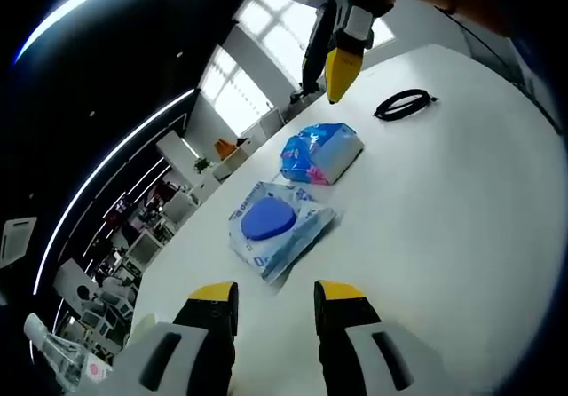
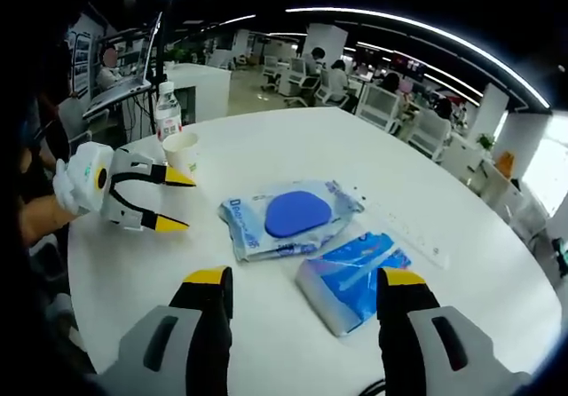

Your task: Arrange the tabletop items into an orderly group along one side of the table until the central work area is clear of visible clutter.

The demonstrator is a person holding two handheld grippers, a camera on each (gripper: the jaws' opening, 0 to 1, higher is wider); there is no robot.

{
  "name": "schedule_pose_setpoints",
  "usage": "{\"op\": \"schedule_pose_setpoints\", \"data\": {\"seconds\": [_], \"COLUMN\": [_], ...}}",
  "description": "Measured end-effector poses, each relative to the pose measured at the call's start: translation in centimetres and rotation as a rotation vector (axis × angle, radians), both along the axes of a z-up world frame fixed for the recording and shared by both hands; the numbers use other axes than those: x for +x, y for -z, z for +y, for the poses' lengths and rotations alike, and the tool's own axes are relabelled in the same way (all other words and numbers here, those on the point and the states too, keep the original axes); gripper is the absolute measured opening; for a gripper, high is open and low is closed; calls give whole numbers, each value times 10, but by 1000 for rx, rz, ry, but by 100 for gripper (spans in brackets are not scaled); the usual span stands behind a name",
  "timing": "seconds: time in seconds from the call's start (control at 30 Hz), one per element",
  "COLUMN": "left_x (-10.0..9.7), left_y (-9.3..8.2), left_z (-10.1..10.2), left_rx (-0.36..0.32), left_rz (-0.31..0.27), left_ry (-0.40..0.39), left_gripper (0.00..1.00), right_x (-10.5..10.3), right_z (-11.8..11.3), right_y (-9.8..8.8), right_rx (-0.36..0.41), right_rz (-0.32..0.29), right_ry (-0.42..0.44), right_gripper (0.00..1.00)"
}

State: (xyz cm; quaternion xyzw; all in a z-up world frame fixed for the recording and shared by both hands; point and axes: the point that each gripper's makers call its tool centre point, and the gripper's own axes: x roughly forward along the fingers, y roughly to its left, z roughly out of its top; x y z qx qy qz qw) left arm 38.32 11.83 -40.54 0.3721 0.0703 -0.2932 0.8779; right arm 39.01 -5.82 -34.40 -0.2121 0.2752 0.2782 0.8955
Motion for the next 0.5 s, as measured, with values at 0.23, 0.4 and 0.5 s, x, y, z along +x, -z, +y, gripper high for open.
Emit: {"op": "schedule_pose_setpoints", "data": {"seconds": [0.23, 0.4, 0.5], "left_x": [-1, 0, 0], "left_y": [2, 2, 3], "left_z": [2, 1, 1], "left_rx": [10, -1, 1], "left_rz": [4, 10, 12], "left_ry": [-9, -13, -15], "left_gripper": [33, 33, 33], "right_x": [14, 21, 25], "right_z": [5, 8, 7], "right_y": [6, 5, 8], "right_rx": [25, 80, 62], "right_rz": [5, 10, 6], "right_ry": [13, 39, 43], "right_gripper": [62, 62, 59]}}
